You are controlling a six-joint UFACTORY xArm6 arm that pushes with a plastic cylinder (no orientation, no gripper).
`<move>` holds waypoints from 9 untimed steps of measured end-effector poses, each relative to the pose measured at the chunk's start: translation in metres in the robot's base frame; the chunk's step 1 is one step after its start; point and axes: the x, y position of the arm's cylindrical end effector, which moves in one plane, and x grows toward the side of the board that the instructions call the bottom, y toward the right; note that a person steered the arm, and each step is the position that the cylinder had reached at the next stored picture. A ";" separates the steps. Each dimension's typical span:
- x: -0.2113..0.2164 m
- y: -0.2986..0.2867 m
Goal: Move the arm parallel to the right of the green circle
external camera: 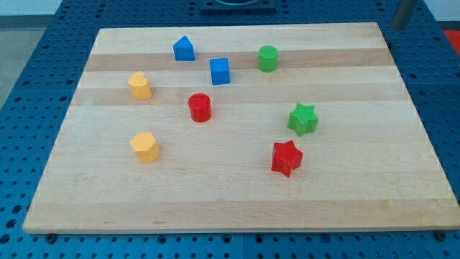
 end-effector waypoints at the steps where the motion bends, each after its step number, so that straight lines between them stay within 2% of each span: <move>1: 0.000 0.000; 3: 0.010 -0.012; 9: 0.049 -0.127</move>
